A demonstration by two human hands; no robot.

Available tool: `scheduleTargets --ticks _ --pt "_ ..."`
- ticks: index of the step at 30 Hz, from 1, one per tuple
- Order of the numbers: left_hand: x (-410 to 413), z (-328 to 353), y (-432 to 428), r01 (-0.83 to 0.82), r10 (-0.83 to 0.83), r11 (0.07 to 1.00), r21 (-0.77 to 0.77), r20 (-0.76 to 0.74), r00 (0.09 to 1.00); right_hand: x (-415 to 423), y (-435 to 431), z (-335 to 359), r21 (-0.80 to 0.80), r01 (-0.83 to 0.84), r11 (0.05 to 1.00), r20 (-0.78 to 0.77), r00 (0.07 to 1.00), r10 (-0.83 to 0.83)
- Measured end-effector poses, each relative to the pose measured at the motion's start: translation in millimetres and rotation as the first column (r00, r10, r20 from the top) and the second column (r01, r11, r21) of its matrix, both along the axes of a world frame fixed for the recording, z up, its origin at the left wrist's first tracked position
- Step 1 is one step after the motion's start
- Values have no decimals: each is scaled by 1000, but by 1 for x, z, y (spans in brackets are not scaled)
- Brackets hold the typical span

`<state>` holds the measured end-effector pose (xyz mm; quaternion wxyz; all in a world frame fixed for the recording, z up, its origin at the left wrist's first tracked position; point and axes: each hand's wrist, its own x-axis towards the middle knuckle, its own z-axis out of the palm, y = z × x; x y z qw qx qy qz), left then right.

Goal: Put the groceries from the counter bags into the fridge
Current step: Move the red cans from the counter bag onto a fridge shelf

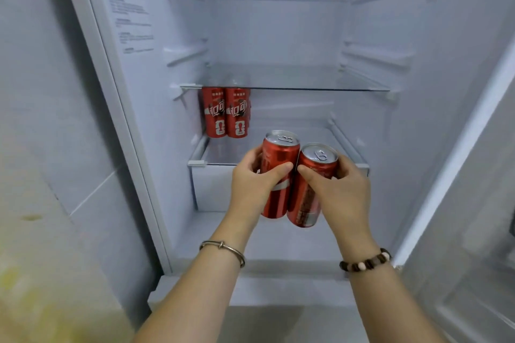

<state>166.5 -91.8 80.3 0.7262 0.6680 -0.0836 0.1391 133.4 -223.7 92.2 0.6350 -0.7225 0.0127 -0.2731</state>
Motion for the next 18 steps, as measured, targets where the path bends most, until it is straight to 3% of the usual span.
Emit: scheduleTargets --ticks 11,18 --pt "48 37 24 -13 17 1000 -28 164 986 52 26 31 28 -39 999 175 984 33" --pt "70 38 35 -34 36 999 -15 224 974 77 40 38 48 -17 999 200 980 7"
